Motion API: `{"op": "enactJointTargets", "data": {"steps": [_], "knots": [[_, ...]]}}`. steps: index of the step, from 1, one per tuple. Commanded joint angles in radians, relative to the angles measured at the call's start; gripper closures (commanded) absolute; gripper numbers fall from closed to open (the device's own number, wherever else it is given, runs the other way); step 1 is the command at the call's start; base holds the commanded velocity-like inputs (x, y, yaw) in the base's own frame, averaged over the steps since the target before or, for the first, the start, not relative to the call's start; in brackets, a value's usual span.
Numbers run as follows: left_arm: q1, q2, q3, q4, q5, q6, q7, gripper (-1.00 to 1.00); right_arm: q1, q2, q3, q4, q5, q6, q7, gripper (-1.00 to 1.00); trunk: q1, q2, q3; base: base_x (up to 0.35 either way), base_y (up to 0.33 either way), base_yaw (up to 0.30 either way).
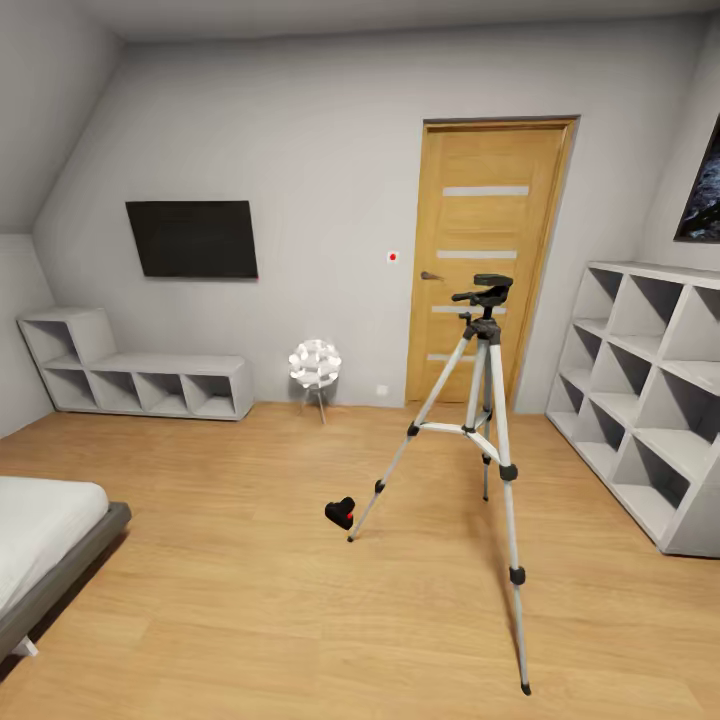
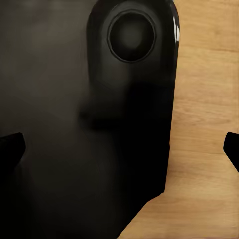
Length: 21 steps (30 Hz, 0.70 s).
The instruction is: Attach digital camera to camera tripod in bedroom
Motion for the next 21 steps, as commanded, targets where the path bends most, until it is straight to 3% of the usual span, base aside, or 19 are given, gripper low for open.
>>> {"op": "enactJointTargets", "data": {"steps": [1,21], "knots": [[0.0,0.0,0.0,0.0,0.0,0.0,0.0,-1.0,0.0,0.0,0.0,0.0,0.0,0.0,0.0,-1.0,0.0,0.0,0.0,0.0,0.0,0.0],[-0.011,-0.005,0.002,-0.002,-0.006,0.0,0.003,-1.0,0.003,0.005,0.007,-0.003,0.005,0.0,0.001,-1.0,0.0,0.0,0.0,0.0,0.0,0.0]]}}
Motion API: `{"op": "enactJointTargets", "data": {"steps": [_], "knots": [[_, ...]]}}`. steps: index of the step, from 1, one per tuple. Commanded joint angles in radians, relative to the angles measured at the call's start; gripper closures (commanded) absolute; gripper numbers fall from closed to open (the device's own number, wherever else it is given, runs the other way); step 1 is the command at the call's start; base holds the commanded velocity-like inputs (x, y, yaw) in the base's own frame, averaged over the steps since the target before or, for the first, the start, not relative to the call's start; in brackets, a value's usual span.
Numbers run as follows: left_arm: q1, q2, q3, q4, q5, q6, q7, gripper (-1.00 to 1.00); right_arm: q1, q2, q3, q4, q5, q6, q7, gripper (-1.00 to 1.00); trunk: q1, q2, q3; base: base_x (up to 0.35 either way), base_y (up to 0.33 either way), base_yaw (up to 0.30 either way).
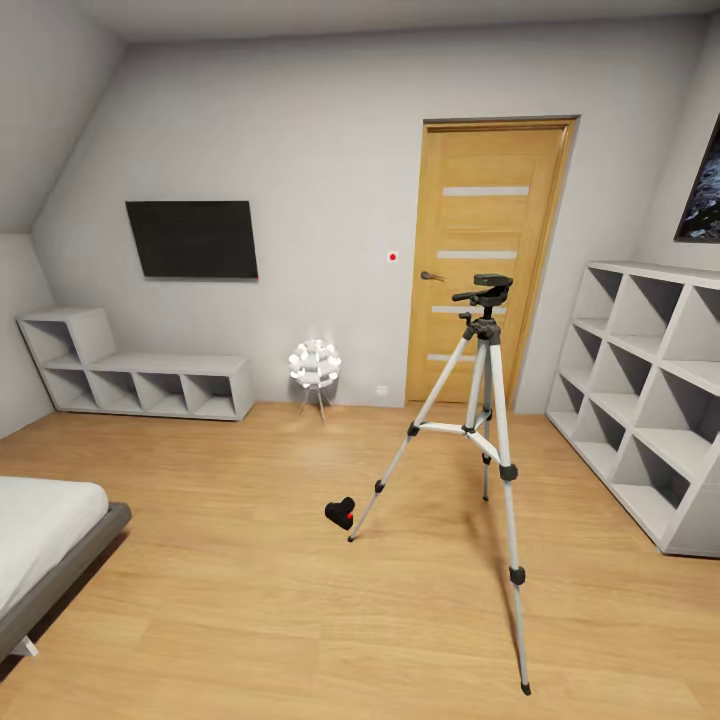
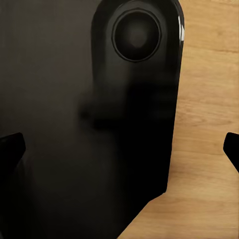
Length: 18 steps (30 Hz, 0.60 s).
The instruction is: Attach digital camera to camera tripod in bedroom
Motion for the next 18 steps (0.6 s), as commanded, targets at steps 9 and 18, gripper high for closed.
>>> {"op": "enactJointTargets", "data": {"steps": [9,18], "knots": [[0.0,0.0,0.0,0.0,-0.001,0.0,0.0,-1.0,0.0,0.0,0.001,0.0,0.0,0.0,0.0,-1.0,0.0,0.0,-0.001,0.0,0.0,0.0],[-0.006,0.006,0.0,-0.002,0.0,0.001,-0.003,-1.0,-0.006,0.004,0.001,-0.006,0.0,-0.001,-0.003,-1.0,0.0,0.0,-0.001,0.012,0.006,0.0]]}}
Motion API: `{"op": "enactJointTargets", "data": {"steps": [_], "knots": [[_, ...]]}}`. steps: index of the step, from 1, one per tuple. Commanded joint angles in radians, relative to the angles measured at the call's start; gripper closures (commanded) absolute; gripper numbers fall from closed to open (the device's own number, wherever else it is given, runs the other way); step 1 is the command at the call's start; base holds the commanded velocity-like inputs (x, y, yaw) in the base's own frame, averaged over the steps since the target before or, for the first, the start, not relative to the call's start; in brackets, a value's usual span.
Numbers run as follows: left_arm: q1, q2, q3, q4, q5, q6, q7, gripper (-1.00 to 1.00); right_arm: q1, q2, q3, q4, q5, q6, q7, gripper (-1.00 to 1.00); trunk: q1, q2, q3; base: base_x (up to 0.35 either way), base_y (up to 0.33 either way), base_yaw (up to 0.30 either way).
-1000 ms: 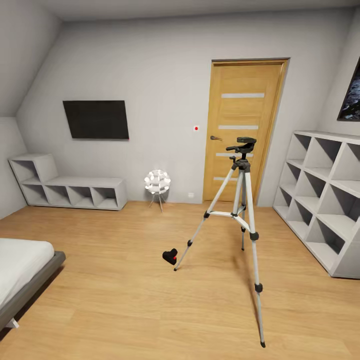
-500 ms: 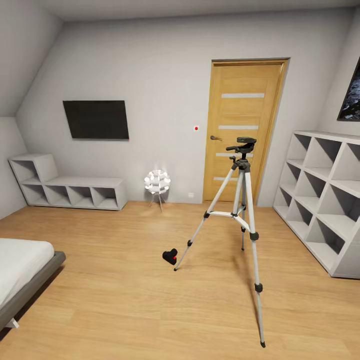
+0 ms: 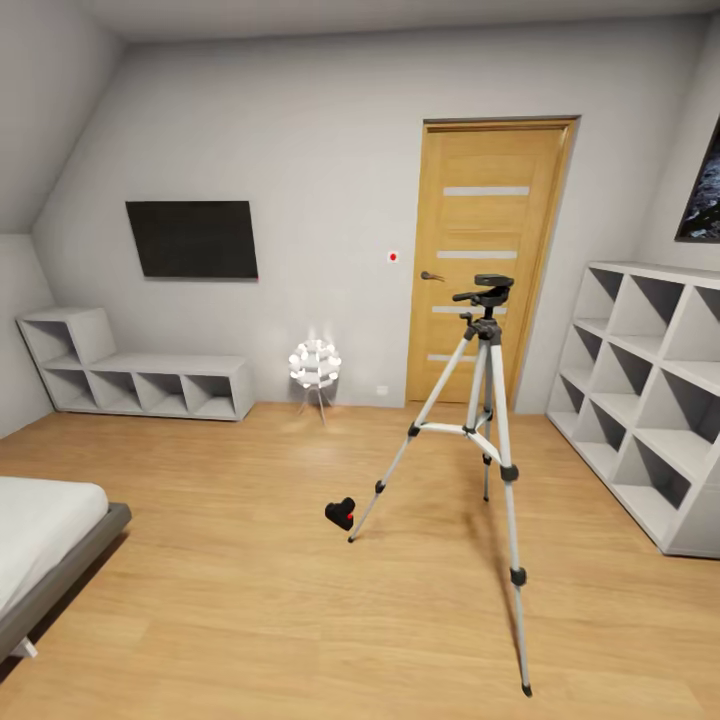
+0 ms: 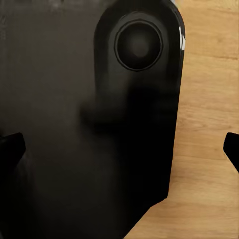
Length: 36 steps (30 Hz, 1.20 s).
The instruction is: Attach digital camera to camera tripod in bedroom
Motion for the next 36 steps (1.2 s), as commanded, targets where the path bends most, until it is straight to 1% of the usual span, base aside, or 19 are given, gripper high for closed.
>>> {"op": "enactJointTargets", "data": {"steps": [1,6,10,11,16,17,18,20,22,23,24,26,29,32,34,36], "knots": [[-0.004,0.006,0.0,-0.002,0.0,0.001,-0.002,-1.0,-0.006,0.001,0.0,-0.006,0.0,-0.001,-0.001,-1.0,0.0,-0.001,-0.001,0.15,0.075,0.0],[-0.015,0.034,-0.001,-0.005,-0.001,0.0,-0.005,-1.0,-0.035,0.003,0.0,-0.026,0.0,-0.001,-0.005,-1.0,0.0,-0.001,-0.001,0.212,0.086,0.0],[-0.021,0.038,-0.001,-0.006,0.0,0.0,-0.007,-1.0,-0.042,0.004,-0.001,-0.033,0.0,0.0,-0.004,-1.0,0.0,-0.001,-0.001,0.299,0.086,0.0],[-0.039,0.041,0.0,-0.012,0.003,0.0,-0.01,-1.0,-0.047,0.005,-0.004,-0.039,0.0,-0.001,0.0,-1.0,0.0,-0.001,-0.001,0.32,0.08,0.0],[-0.056,0.041,0.001,-0.027,0.006,0.002,-0.012,-1.0,-0.051,0.007,-0.004,-0.042,0.0,-0.002,0.002,-1.0,0.0,-0.001,-0.001,0.324,0.058,0.0],[-0.084,0.041,0.004,-0.063,0.011,0.01,-0.013,-1.0,-0.063,0.006,-0.005,-0.083,-0.001,0.003,0.0,-1.0,0.0,-0.001,-0.001,0.326,0.054,0.0],[-0.101,0.042,0.011,-0.071,0.032,0.012,-0.013,-1.0,-0.067,0.003,-0.006,-0.108,-0.002,0.006,-0.003,-1.0,0.0,-0.001,-0.001,0.291,0.135,0.0],[-0.109,0.043,0.014,-0.074,0.053,0.013,-0.013,-1.0,-0.071,-0.006,-0.006,-0.12,-0.003,0.005,-0.005,-1.0,0.0,-0.001,-0.001,0.263,0.175,0.0],[-0.114,0.044,0.016,-0.077,0.074,0.013,-0.013,-1.0,-0.074,-0.023,-0.006,-0.128,-0.004,0.003,-0.006,-1.0,0.0,-0.001,-0.001,0.23,0.213,0.0],[-0.114,0.044,0.016,-0.077,0.074,0.013,-0.013,-1.0,-0.074,-0.023,-0.006,-0.128,-0.004,0.003,-0.006,-1.0,0.0,-0.001,-0.001,0.223,0.219,0.0],[-0.118,0.045,0.018,-0.079,0.089,0.012,-0.013,-1.0,-0.076,-0.045,-0.007,-0.133,-0.006,0.001,-0.007,-1.0,0.0,-0.001,-0.001,0.192,0.197,0.0],[-0.12,0.045,0.019,-0.08,0.098,0.009,-0.013,-1.0,-0.078,-0.062,-0.009,-0.137,-0.008,-0.002,-0.007,-1.0,0.0,-0.001,-0.001,0.148,0.149,0.0],[-0.122,0.045,0.019,-0.085,0.107,0.007,-0.012,-1.0,-0.079,-0.074,-0.01,-0.141,-0.009,-0.005,-0.006,-1.0,0.0,-0.001,-0.001,0.086,0.086,0.0],[-0.123,0.045,0.02,-0.095,0.111,0.006,-0.013,-1.0,-0.082,-0.075,-0.01,-0.153,-0.01,-0.006,-0.007,-1.0,0.0,-0.001,-0.001,0.055,0.055,0.0],[-0.123,0.044,0.021,-0.117,0.114,0.009,-0.013,-1.0,-0.091,-0.062,-0.009,-0.21,-0.01,0.003,-0.006,-1.0,0.0,-0.001,-0.001,0.025,0.025,0.0],[-0.123,0.043,0.021,-0.133,0.116,0.01,-0.013,-1.0,-0.097,-0.043,-0.008,-0.268,-0.009,0.017,-0.005,-1.0,0.0,-0.001,-0.001,0.016,0.016,0.0]]}}
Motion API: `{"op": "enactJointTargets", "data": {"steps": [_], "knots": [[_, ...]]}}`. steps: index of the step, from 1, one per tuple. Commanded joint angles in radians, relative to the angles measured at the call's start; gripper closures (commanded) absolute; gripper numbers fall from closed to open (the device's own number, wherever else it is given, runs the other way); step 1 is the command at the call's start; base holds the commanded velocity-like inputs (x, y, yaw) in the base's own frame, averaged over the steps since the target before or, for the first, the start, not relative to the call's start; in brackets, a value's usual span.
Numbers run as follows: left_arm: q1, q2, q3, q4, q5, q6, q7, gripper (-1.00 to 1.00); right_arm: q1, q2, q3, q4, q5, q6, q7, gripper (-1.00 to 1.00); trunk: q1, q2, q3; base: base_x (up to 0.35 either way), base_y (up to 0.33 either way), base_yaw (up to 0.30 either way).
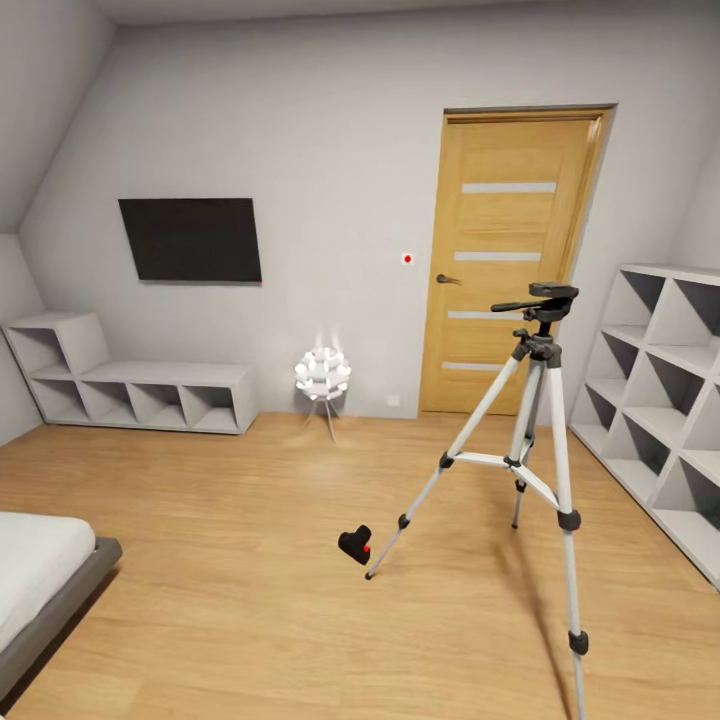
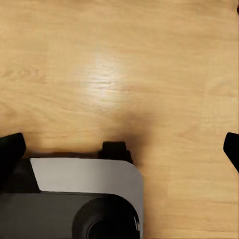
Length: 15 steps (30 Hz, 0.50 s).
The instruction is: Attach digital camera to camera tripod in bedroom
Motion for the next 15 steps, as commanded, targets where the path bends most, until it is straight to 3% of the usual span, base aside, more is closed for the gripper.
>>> {"op": "enactJointTargets", "data": {"steps": [1,2,4,5,7,8,10,12,13,15], "knots": [[0.0,0.0,0.002,-0.008,0.011,0.002,-0.001,-1.0,-0.002,0.013,0.0,-0.033,0.0,0.012,0.0,-1.0,0.0,-0.001,-0.001,0.011,0.011,0.0],[0.0,0.0,0.002,-0.008,0.011,0.002,-0.001,-1.0,-0.002,0.013,0.0,-0.033,0.0,0.012,0.0,-1.0,0.0,-0.001,-0.001,0.011,0.011,0.0],[-0.001,-0.001,0.002,-0.02,0.012,0.003,-0.001,-1.0,-0.006,0.044,0.002,-0.099,0.003,0.033,0.0,-1.0,0.0,-0.001,-0.001,0.008,0.008,0.0],[-0.002,-0.001,0.002,-0.029,0.012,0.005,-0.002,-1.0,-0.016,0.083,0.003,-0.177,0.005,0.053,-0.001,-1.0,0.0,-0.001,-0.001,0.005,0.005,0.0],[-0.01,0.0,0.002,-0.04,0.012,0.009,-0.002,-1.0,-0.032,0.119,0.004,-0.265,0.009,0.082,-0.002,-1.0,0.0,-0.001,-0.001,0.003,0.003,0.0],[-0.026,0.002,0.002,-0.052,0.013,0.023,-0.003,-1.0,-0.056,0.146,0.005,-0.352,0.014,0.138,-0.002,-1.0,0.0,-0.001,-0.001,0.002,0.002,0.0],[-0.037,0.003,0.002,-0.058,0.013,0.037,-0.003,-1.0,-0.069,0.156,0.005,-0.393,0.017,0.18,-0.002,-1.0,0.0,-0.001,-0.001,0.002,0.002,0.0],[-0.066,0.002,0.002,-0.069,0.014,0.075,-0.004,-1.0,-0.092,0.171,0.006,-0.465,0.022,0.279,-0.003,-1.0,0.0,-0.001,-0.001,0.001,0.001,0.0],[-0.066,0.002,0.002,-0.069,0.014,0.075,-0.004,-1.0,-0.092,0.171,0.006,-0.465,0.022,0.279,-0.003,-1.0,0.0,-0.001,-0.001,0.0,0.0,0.0],[-0.098,0.002,0.002,-0.081,0.014,0.122,-0.004,-1.0,-0.111,0.182,0.007,-0.517,0.025,0.375,-0.002,-1.0,0.0,-0.001,-0.001,0.0,0.0,0.0]]}}
